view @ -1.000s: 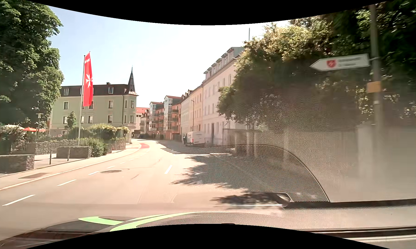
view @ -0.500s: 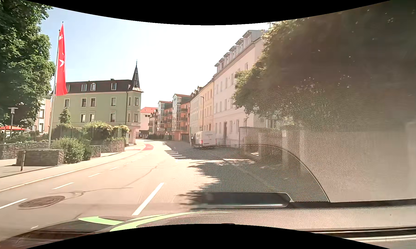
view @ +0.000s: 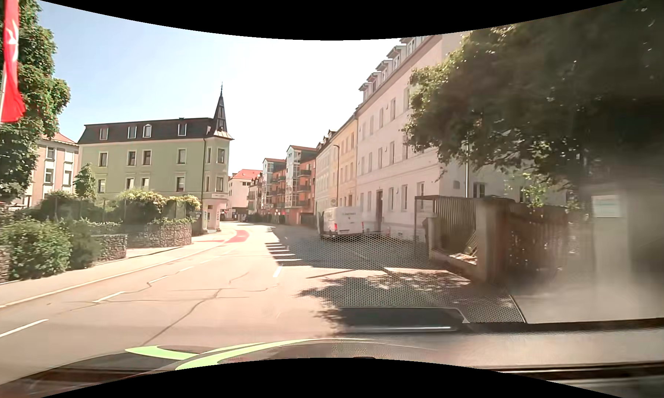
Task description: Follow the waypoints while adhering to traffic rules and regulations
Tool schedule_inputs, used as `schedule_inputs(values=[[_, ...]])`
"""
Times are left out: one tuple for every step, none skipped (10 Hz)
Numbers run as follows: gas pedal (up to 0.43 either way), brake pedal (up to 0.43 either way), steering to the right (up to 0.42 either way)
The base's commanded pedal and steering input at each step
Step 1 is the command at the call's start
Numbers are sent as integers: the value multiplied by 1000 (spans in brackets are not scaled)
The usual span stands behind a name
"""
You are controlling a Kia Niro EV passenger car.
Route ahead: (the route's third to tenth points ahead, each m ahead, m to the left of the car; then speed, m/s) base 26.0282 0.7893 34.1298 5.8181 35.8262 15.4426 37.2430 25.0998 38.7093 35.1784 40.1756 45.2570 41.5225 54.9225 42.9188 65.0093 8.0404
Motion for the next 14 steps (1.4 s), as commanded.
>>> schedule_inputs(values=[[0, 189, -39], [0, 183, -39], [0, 165, -40], [0, 159, -39], [0, 152, -40], [0, 146, -40], [0, 152, -41], [0, 152, -41], [0, 171, -40], [0, 171, -39], [0, 171, -40], [0, 177, -39], [0, 177, -39], [0, 165, -38]])
